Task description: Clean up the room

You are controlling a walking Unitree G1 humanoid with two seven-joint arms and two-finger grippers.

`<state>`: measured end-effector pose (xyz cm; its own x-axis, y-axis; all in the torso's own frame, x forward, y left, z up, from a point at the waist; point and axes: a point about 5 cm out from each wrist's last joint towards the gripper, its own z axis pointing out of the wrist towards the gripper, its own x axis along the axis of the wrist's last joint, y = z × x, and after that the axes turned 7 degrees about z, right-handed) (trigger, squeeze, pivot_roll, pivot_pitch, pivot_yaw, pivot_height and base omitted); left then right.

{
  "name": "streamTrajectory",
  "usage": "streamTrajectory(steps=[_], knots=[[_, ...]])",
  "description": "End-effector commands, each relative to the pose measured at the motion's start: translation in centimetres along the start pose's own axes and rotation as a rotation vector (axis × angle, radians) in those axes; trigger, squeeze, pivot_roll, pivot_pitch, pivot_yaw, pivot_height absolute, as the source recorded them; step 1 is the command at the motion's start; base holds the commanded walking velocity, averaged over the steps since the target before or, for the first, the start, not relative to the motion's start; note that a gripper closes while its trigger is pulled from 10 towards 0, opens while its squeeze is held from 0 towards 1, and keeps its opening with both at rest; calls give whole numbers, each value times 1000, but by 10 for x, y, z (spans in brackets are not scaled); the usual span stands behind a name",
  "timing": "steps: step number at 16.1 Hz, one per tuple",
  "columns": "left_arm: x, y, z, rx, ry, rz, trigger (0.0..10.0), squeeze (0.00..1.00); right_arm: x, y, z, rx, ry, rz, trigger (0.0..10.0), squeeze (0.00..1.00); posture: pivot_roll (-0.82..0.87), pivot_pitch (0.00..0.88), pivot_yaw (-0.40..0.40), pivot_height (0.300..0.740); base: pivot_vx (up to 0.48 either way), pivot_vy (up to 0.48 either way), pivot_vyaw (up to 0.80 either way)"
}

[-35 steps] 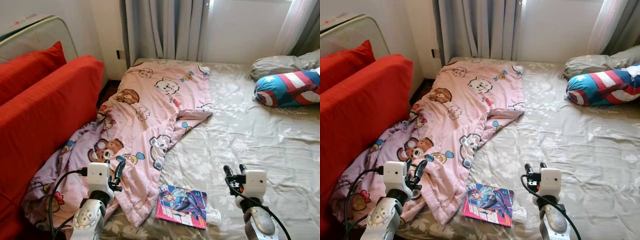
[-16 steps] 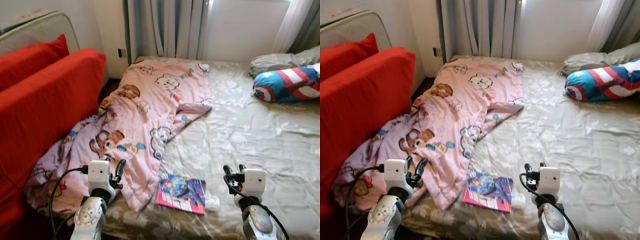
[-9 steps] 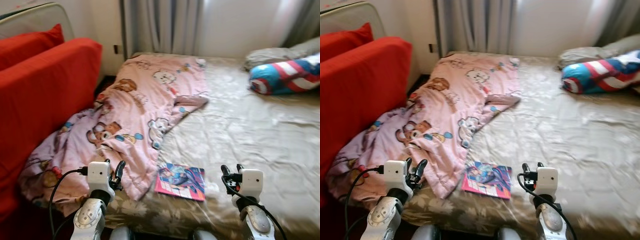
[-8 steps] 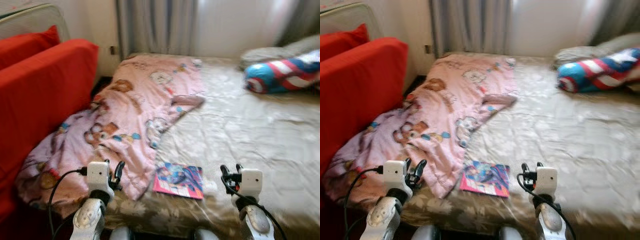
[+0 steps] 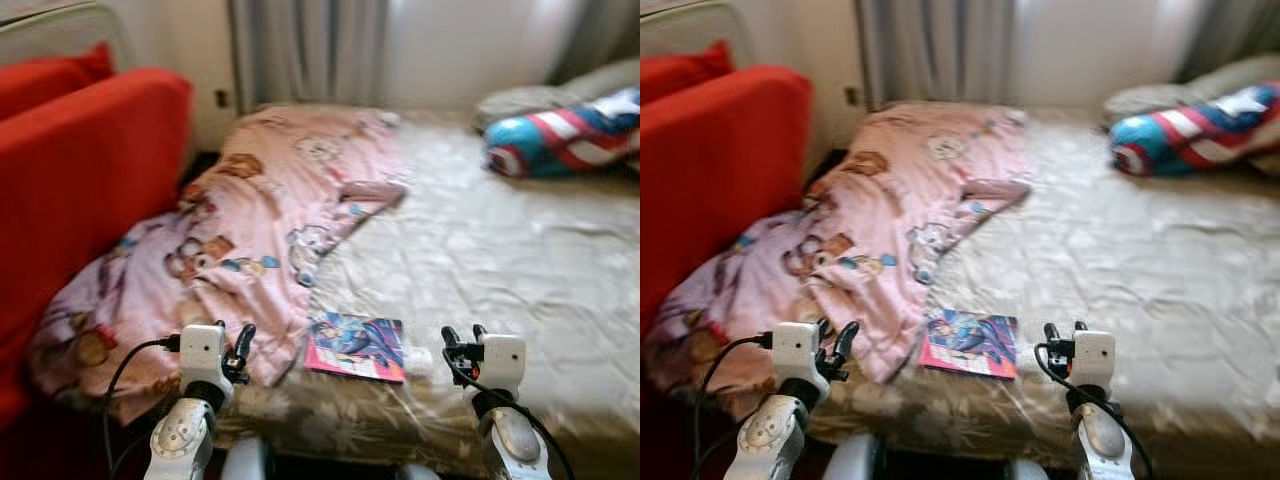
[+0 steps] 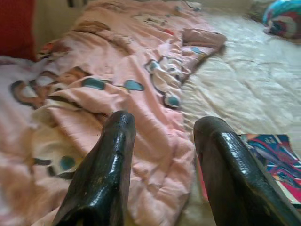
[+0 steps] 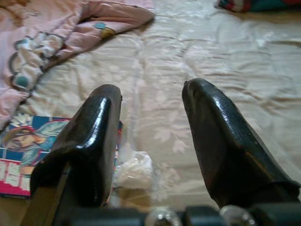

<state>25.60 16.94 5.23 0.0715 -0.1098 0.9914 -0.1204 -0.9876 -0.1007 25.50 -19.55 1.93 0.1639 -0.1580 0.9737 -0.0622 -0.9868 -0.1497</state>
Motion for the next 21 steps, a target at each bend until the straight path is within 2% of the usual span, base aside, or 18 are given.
streamTrajectory(steps=[1,5,9,11,12,21], knots=[[1,0,1,-5,-3,-2,10000,0,-1,1,0,-9,-10,8,10000,0,-48,52,-14,647,0,0,0],[1,0,1,-8,-5,1,10000,0,-4,1,1,-20,-28,13,10000,0,-49,54,-13,625,0,0,0],[2,-1,0,-6,-5,5,10000,0,-6,-1,1,-21,-45,14,10000,0,-44,54,-12,625,0,0,0],[2,-1,1,-3,-4,6,10000,0,-6,-2,2,-16,-43,19,10000,0,-42,55,-12,605,0,0,0],[3,-1,2,-2,-1,6,10000,0,-4,-3,2,-14,-19,37,10000,0,-42,54,-12,605,0,0,0],[4,0,4,-7,1,8,10000,0,-5,-4,3,7,-33,34,10000,0,-45,51,-10,605,0,0,0]])
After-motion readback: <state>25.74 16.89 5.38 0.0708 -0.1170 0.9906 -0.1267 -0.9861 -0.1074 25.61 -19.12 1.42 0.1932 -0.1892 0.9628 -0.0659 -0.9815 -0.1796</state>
